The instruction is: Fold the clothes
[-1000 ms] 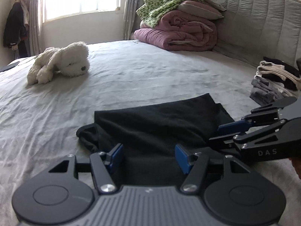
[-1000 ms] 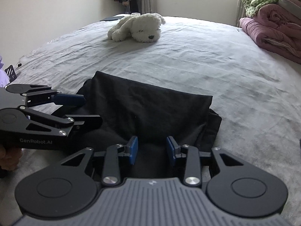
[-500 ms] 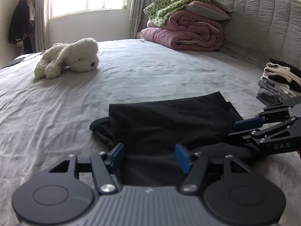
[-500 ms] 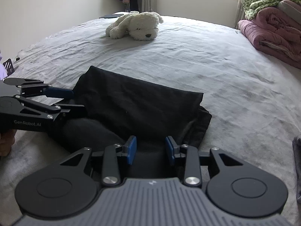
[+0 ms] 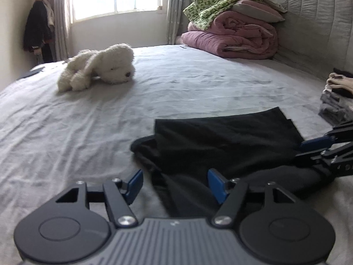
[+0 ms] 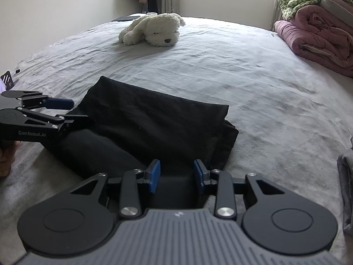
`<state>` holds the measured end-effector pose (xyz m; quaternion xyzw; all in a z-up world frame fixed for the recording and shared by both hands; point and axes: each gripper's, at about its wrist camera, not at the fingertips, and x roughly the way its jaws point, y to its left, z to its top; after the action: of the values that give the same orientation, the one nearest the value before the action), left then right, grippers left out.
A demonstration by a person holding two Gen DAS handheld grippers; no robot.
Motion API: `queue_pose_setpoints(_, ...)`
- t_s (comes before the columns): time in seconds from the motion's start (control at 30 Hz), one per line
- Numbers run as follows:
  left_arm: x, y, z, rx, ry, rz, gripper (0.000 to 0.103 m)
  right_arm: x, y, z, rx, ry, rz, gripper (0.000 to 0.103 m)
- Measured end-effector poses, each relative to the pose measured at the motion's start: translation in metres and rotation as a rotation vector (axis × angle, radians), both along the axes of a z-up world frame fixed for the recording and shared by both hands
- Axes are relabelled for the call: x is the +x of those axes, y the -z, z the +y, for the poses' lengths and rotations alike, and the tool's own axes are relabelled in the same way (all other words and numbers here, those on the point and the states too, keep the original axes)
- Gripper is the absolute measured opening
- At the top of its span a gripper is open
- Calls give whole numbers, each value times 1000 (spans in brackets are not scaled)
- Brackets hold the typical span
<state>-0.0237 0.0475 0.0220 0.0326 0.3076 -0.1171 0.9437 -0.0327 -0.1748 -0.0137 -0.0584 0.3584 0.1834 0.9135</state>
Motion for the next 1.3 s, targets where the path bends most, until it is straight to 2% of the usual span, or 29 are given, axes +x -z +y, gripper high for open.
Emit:
queue_pose_setpoints(0.23,-6,-5,9,17,-41,5,67,2,-11,-24,127,88,31,41)
queue_pose_setpoints(0.37,-12,-7,13,25,-53,13,67,4,-14,-37,224,129,82,41)
queue_pose_setpoints(0.47,-14,-9,17,15,-68,23,67,3,-15,-38,229,137,97,43)
queue_pose_setpoints(0.6,-15,-13,27,-23,-102,57,67,-2,-15,-42,230,152,112,45)
queue_pose_setpoints(0.8,-21,-13,42,-118,-135,121,67,-13,-16,-60,309,187,160,49)
queue_pose_setpoints(0.97,-32,-13,45,-155,-129,152,67,-23,-9,-73,392,205,230,49)
queue_pose_setpoints(1.03,-34,-13,48,-197,-123,181,67,-26,-5,-77,452,203,269,49)
queue_pose_setpoints(1.23,-41,-8,65,-442,-121,329,67,-29,1,-88,635,191,380,54)
queue_pose_setpoints(1.3,-44,-4,69,-495,-134,362,67,-30,3,-89,661,196,401,54)
